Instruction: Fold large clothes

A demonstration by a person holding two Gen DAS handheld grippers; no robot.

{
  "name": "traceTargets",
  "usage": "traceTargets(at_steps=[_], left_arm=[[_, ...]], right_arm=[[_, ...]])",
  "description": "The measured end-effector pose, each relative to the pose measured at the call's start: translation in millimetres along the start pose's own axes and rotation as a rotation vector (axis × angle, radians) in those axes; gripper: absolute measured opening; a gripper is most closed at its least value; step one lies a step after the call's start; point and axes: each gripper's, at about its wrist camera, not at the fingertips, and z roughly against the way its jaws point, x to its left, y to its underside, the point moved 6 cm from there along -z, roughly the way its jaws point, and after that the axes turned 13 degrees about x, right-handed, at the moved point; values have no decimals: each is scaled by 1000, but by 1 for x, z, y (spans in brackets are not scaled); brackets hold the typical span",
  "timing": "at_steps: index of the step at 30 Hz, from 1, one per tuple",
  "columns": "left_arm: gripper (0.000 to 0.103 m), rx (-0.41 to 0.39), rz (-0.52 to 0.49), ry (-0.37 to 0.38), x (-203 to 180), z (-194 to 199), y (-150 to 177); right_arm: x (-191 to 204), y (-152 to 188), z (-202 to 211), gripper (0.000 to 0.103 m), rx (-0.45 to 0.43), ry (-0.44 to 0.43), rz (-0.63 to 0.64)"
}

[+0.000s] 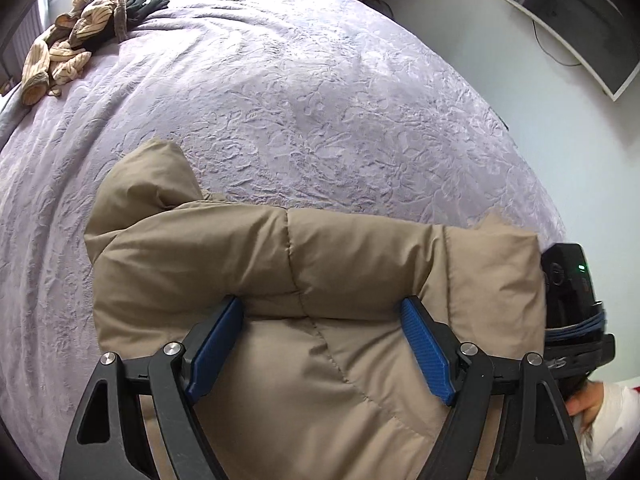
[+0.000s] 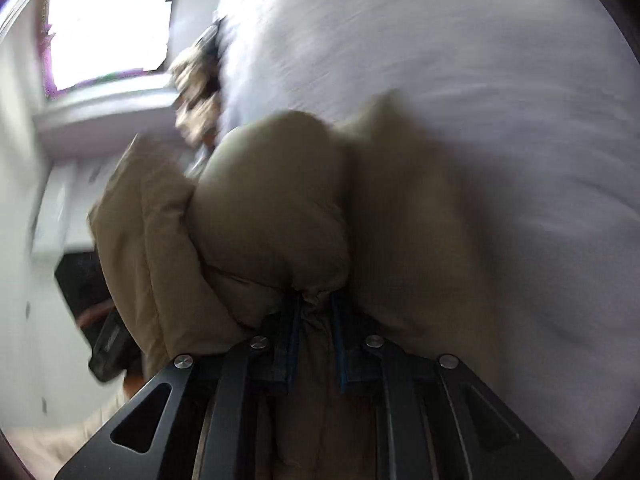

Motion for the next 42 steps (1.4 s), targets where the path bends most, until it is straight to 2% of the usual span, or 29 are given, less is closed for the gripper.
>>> traceTargets(at_steps=[1, 3, 6, 10, 13, 14, 15, 16, 17, 18, 23, 26, 29, 30, 31, 37, 42], left_arm=[[81, 2, -2, -1, -3, -1, 0], [81, 9, -7, 6, -13, -1, -2], [81, 11, -39, 27, -35, -1, -3], [81, 19, -80, -46, -53, -14, -1], [81, 35, -76, -56, -54, -20, 0], [81, 35, -79, -61, -55, -20, 0], [81, 36, -78, -62, -55, -20, 0], [81, 37, -76, -63, -55, -21, 0], [81, 40, -75, -66, -55, -22, -1], [81, 41, -75, -71, -55, -23, -1], [81, 44, -76, -89, -56, -23, -1], [81, 44, -75, -88, -56, -23, -1], [81, 45, -73, -91, -56, -22, -1], [81, 46, -72, -94, -56, -22, -1], [81, 46, -72, -96, -56, -21, 0], [81, 26, -51, -34, -46, 9, 5], [81, 22, -7, -20, -12, 38, 23]], right_arm=[[2, -3, -10, 15, 40, 30, 38], [-7, -8, -22, 11, 65, 74, 36], [-16, -10, -29, 11, 56, 32, -12], [-15, -1, -29, 12, 43, 41, -40], [-8, 11, -12, 16, 33, 162, -48], [-4, 18, 2, 22, 25, 195, -47], [-1, 20, 14, 38, 12, 221, -45], [2, 29, 27, 48, -10, 243, -42], [5, 36, 40, 65, -31, 255, -42], [6, 43, 53, 70, -64, 283, -44], [28, 75, 92, 73, -141, 308, -22], [56, 82, 85, 73, -132, 375, 64], [80, 85, 64, 70, -90, 392, 137], [82, 84, 56, 45, -75, 405, 136], [79, 82, 46, 28, -53, 426, 133], [48, 84, 29, 24, -15, 540, 108], [33, 83, 15, 23, 0, 588, 100]])
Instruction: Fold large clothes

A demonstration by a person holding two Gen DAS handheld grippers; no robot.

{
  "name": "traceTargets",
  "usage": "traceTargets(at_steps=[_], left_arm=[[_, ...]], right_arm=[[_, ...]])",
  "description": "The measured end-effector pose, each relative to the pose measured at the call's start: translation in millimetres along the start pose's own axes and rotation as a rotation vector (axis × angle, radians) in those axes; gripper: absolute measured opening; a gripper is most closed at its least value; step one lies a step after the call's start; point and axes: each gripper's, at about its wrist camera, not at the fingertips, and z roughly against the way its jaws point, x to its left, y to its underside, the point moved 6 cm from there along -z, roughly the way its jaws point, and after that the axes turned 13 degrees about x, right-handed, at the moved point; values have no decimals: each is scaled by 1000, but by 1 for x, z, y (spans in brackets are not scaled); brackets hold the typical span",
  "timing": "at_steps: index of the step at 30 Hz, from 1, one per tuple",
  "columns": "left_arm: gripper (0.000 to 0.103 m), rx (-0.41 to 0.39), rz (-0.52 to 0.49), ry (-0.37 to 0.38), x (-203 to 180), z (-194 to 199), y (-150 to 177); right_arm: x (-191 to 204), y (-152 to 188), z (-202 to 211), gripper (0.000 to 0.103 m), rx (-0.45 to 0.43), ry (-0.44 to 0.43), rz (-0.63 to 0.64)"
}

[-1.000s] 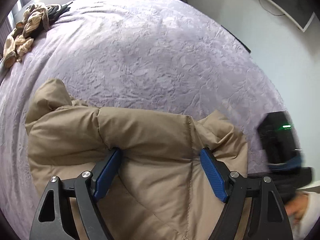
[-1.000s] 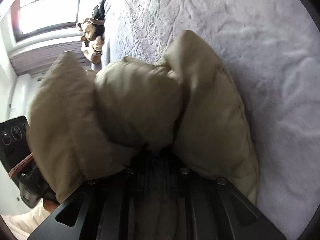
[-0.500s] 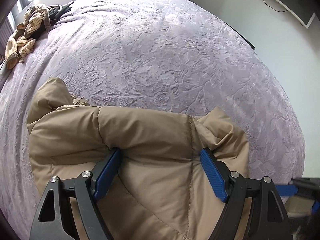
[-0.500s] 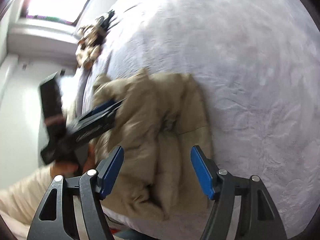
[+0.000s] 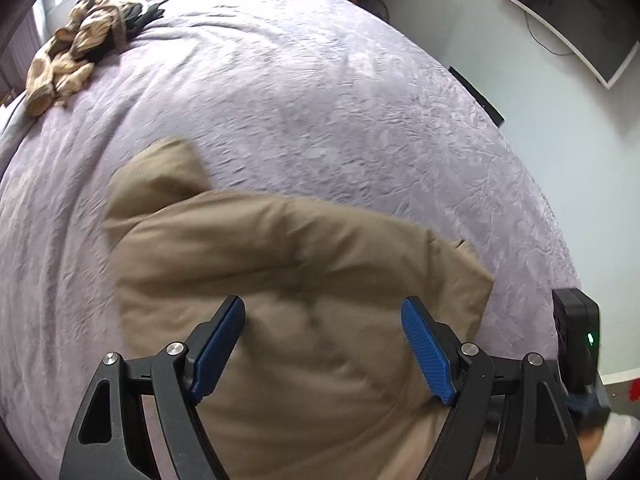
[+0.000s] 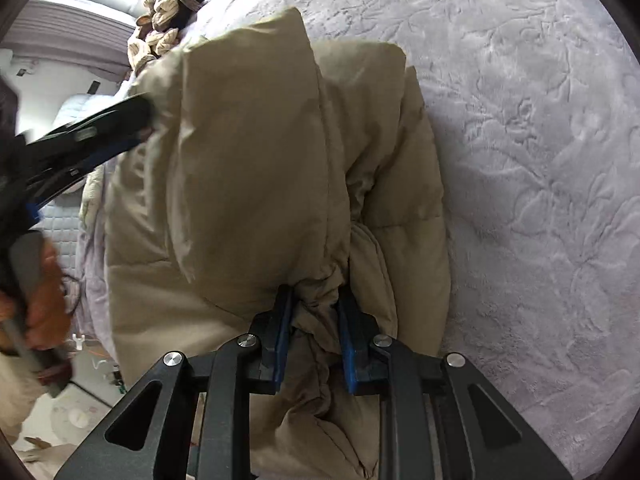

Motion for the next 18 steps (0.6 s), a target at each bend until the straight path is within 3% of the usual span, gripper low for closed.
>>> traceTargets(at_steps=[7, 13, 18], left_arm=[[81, 47, 64, -63, 35, 9, 29], [81, 54, 98, -50, 40, 11, 41], [82, 61, 116, -37, 42, 11, 48]], right_arm=[[-4, 2, 4, 24, -1, -45, -54], [12, 12, 30, 29, -26, -61, -58], [22, 17, 42, 40, -34, -36, -55]])
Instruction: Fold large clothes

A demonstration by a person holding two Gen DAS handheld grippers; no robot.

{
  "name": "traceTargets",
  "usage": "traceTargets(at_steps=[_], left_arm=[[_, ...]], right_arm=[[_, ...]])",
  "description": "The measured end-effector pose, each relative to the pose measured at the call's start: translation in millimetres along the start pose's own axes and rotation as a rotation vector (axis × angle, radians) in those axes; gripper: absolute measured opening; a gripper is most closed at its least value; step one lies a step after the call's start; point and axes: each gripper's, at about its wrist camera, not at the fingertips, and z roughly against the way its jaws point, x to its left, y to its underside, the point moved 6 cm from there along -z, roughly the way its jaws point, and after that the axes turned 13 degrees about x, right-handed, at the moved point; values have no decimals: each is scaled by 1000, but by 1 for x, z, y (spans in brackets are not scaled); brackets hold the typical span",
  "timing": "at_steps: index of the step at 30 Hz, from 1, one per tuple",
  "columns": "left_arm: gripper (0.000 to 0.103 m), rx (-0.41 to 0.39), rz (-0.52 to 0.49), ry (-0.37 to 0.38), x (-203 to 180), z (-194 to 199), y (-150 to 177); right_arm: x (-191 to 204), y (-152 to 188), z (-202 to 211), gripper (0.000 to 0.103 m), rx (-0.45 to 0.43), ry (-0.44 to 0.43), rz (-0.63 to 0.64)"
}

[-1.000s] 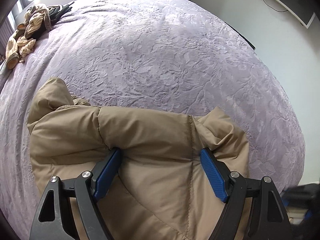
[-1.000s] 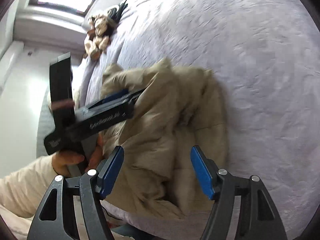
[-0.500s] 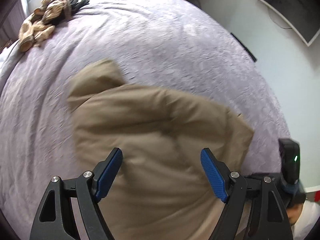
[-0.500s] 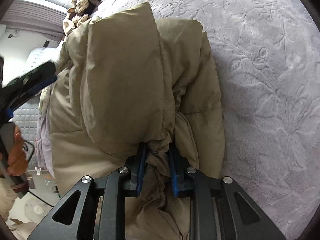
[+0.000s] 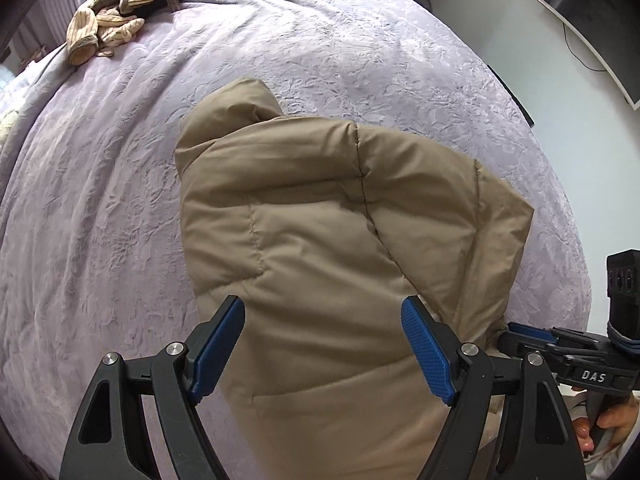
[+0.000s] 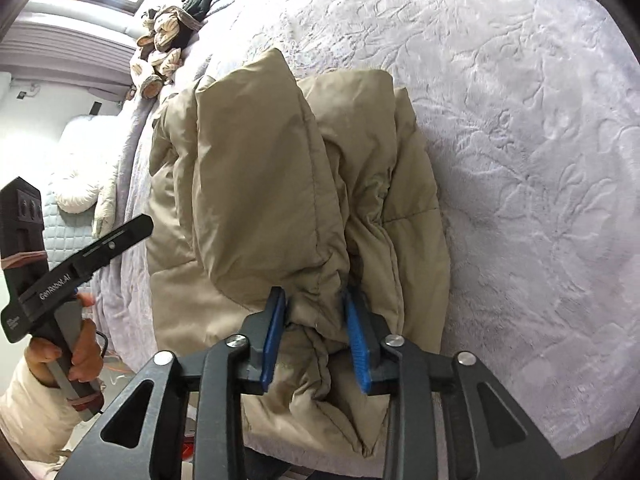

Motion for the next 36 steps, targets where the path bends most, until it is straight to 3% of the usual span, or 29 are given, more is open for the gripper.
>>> traceTargets(at_steps=[1, 2, 8, 10, 12, 16, 17, 20, 24, 26, 32, 36], left_arm=[[98, -4, 2, -3, 2, 1, 2], [103, -6, 7, -6, 4, 1, 3], [103, 5, 32, 43, 16, 0, 15], [103, 17, 51, 84, 25, -1, 20], [103, 25, 82, 114, 35, -1, 23], [103, 27, 119, 183, 57, -5, 28], [103, 33, 121, 201, 61, -7, 28], [103, 84, 143, 302, 73, -23, 31], [103, 144, 155, 509, 80, -42, 31], [103, 154, 154, 565, 82, -49, 28], [103, 175, 144, 633, 87, -75, 18], [103, 192, 143, 685, 84, -90, 12]], right_arm=[[1, 1, 2, 42, -1, 5, 1], [1, 1, 4, 45, -1, 9, 2], [-2, 3, 14, 51, -12, 16, -9], [-5, 3, 19, 64, -22, 29, -9], [-8, 3, 24, 92, -39, 37, -7], [-14, 1, 29, 96, -63, 1, -16], [-17, 0, 28, 103, -56, -12, -22], [-20, -4, 21, 103, -37, -35, -16], [-20, -11, 7, 103, 20, -43, 15], [-22, -16, 0, 103, 48, -40, 19], [-31, -36, -27, 103, 125, 14, 41], [-39, -48, -47, 103, 186, -55, 57]])
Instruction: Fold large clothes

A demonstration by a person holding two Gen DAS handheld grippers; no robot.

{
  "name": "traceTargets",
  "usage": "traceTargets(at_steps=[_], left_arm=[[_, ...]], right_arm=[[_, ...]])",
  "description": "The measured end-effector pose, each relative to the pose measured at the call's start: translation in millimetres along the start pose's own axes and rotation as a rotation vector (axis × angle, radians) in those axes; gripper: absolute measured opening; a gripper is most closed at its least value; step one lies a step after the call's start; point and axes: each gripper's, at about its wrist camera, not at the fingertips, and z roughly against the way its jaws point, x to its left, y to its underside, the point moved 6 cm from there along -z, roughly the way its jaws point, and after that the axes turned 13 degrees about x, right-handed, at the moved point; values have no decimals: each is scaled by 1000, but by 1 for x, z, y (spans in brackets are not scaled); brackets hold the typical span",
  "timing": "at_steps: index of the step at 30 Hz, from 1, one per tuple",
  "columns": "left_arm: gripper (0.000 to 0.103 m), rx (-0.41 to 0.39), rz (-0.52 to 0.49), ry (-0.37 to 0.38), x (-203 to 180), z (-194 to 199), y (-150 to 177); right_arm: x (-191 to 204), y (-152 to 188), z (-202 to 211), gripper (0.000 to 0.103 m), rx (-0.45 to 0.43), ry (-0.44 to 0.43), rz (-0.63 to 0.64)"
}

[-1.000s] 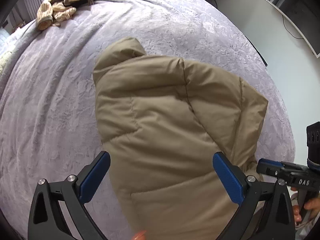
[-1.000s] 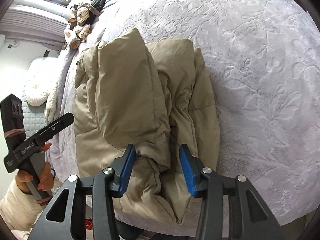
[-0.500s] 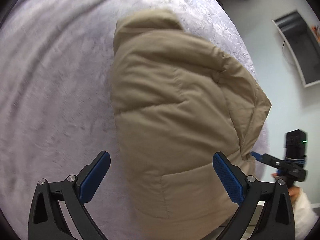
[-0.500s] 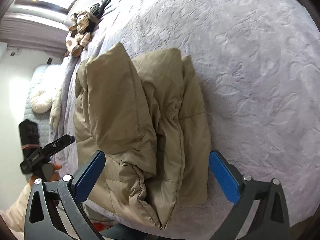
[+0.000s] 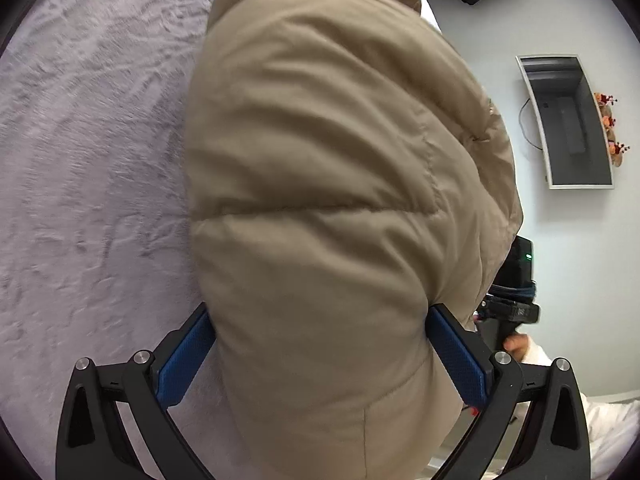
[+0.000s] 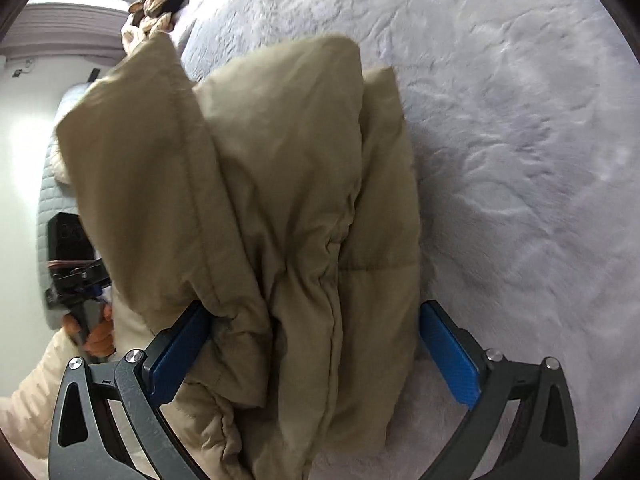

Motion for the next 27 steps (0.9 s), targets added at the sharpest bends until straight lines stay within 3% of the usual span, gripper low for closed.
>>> traceTargets(at_steps=[6, 9, 12, 15, 16, 18, 20, 27], left_arm=[[103, -10, 48, 62, 2, -18, -11], [103, -20, 85, 53, -1, -26, -16], [103, -48, 100, 12, -7, -27, -12], [96, -92, 70, -31, -25, -23, -9], [92, -103, 55, -39, -32, -20, -7], [91, -122, 24, -41, -43, -11, -6], [91, -135, -13, -51, -53, -2, -6], [91, -200, -88, -65, -53, 76, -25]], right_arm=[[-1, -21, -17, 103, 30, -236, 33], [5, -32, -26, 103, 35, -294, 33], [12, -39, -34, 103, 33, -306, 20], [13, -41, -38, 100, 29, -291, -21], [14, -41, -37, 97, 25, -290, -31], [22, -38, -31, 78, 5, -294, -30], [34, -35, -23, 73, -19, -289, -9], [100, -35, -18, 73, -95, -258, 81]])
